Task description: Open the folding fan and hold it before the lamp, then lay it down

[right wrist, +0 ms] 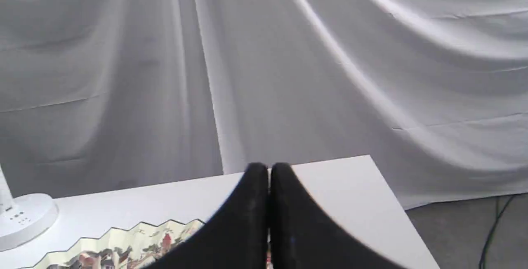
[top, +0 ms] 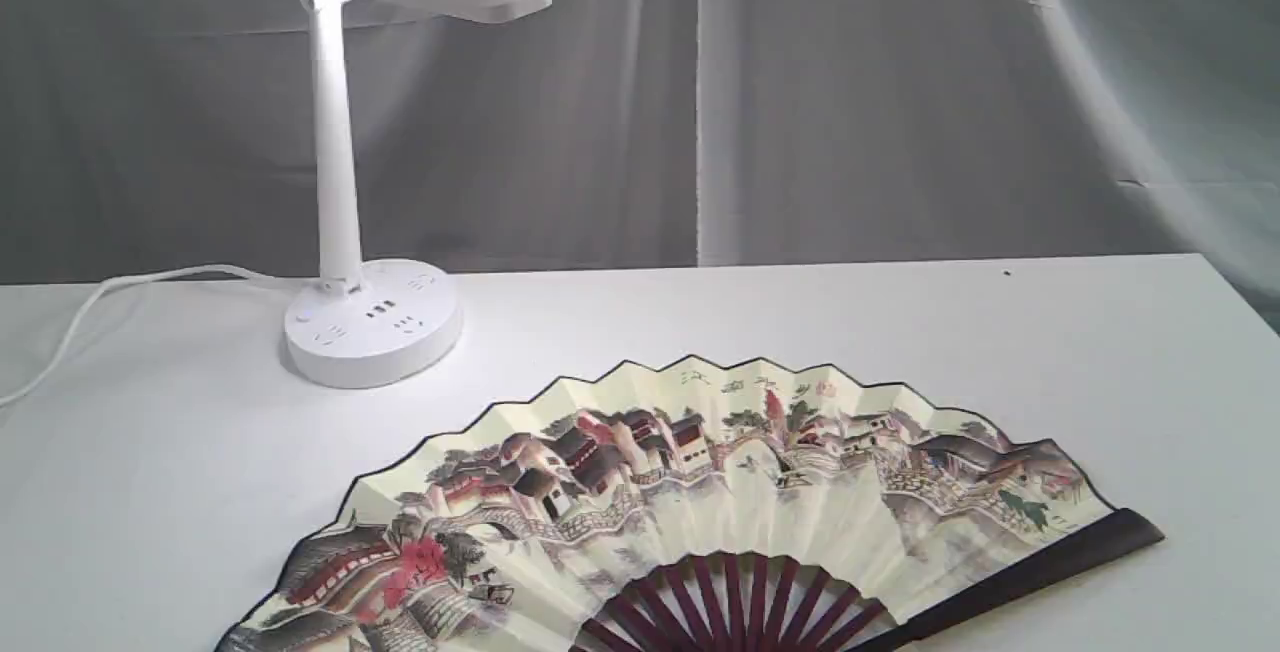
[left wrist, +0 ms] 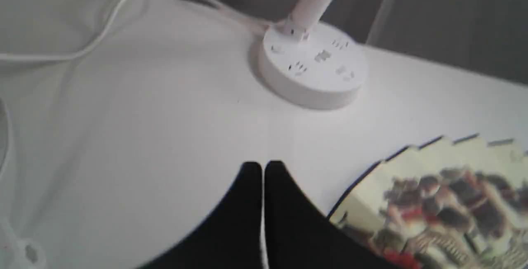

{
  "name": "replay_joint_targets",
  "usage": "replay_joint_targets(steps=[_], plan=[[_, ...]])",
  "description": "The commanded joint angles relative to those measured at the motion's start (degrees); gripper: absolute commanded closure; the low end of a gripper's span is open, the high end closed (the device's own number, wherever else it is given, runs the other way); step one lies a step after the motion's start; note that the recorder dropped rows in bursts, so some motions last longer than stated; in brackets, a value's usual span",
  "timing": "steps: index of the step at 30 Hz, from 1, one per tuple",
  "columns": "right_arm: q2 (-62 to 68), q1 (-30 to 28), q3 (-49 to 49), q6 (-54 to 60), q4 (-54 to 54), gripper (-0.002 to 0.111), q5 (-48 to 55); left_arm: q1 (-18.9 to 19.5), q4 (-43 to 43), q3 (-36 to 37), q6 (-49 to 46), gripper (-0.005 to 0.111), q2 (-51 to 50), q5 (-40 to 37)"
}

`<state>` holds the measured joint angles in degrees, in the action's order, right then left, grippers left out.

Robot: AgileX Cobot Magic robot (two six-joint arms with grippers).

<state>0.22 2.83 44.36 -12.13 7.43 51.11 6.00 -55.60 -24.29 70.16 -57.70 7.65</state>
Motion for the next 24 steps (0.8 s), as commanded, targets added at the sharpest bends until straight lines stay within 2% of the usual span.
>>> replay_joint_targets(steps=[1, 3, 6, 8, 9, 11, 13, 15, 19, 24], plan=[[-0.2, 0.0, -0.5, 0.3, -1.0, 0.108, 0.3, -0.4, 5.3, -2.5, 1.8, 0.107, 2.0, -0.3], [-0.2, 0.0, -0.5, 0.4, -1.0, 0.108, 0.3, -0.4, 4.2, -4.1, 1.5, 0.107, 2.2, -1.1], [-0.2, 0.0, -0.5, 0.5, -1.0, 0.108, 0.3, -1.0, -7.8, -6.1, 1.8, 0.107, 2.2, -9.8], [-0.2, 0.1, -0.5, 0.6, -1.2, 0.108, 0.3, -3.0, -9.2, -6.8, -1.6, 0.107, 2.2, -23.7], [-0.2, 0.1, -0.5, 0.7, -1.5, 0.108, 0.2, -4.2, -8.8, -7.3, -6.4, 0.107, 2.0, -31.3], [-0.2, 0.1, -0.5, 1.6, -1.8, 0.108, 0.1, -6.5, -4.1, -8.9, -23.3, 0.107, 0.2, -46.4], [-0.2, 0.1, -0.5, 1.7, -2.2, 0.108, -0.2, -8.5, 5.1, -11.9, -36.2, 0.107, -2.3, -56.5], [-0.2, 0.1, -0.5, 2.7, -3.1, 0.108, -0.7, -10.5, 14.4, -16.2, -45.1, 0.107, -4.5, -62.7], [-0.2, 2.9, -0.5, 3.9, -4.2, 0.108, -0.7, -14.5, 30.4, -22.4, -46.6, 0.107, -6.3, -69.2], [-0.2, 11.3, -0.5, 7.8, -4.1, 0.108, 0.7, -19.3, 38.3, -20.6, -49.0, 0.107, 0.7, -67.8]])
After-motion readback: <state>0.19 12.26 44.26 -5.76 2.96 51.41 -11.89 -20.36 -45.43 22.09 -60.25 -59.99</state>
